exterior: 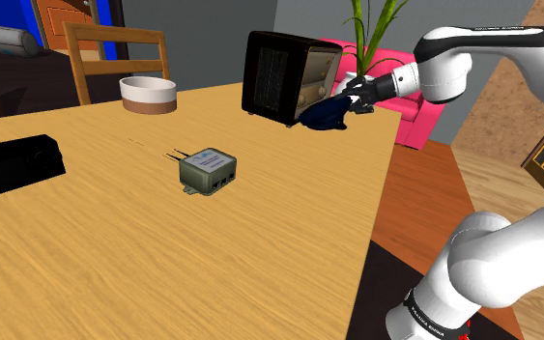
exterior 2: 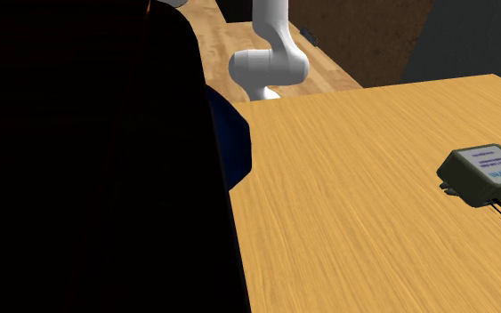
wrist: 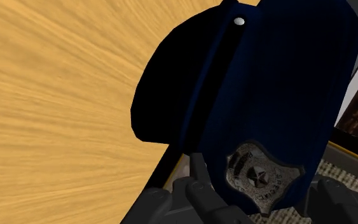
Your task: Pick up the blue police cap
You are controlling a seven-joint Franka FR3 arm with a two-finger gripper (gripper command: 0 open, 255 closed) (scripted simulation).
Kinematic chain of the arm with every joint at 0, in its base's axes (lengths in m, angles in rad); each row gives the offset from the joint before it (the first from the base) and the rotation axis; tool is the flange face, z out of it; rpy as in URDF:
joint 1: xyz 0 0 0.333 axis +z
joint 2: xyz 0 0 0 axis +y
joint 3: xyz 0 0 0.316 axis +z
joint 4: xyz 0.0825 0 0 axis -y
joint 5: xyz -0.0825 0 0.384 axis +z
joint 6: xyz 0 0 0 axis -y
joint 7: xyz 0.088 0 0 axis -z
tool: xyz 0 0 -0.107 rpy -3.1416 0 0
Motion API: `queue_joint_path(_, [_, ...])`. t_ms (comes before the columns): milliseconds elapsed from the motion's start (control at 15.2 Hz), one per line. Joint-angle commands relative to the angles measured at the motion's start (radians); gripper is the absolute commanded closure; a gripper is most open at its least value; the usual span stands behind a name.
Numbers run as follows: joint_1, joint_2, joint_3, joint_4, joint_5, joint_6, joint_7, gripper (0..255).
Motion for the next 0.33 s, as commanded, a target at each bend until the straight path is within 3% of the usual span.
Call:
queue_joint_path(0, [-0.003,0.003,0.007,0.025,-0.009,-0.016,0.021,255])
queue_joint_path(264, [-0.008,0.003,0.014,0.048,-0.021,-0.035,0.044,255])
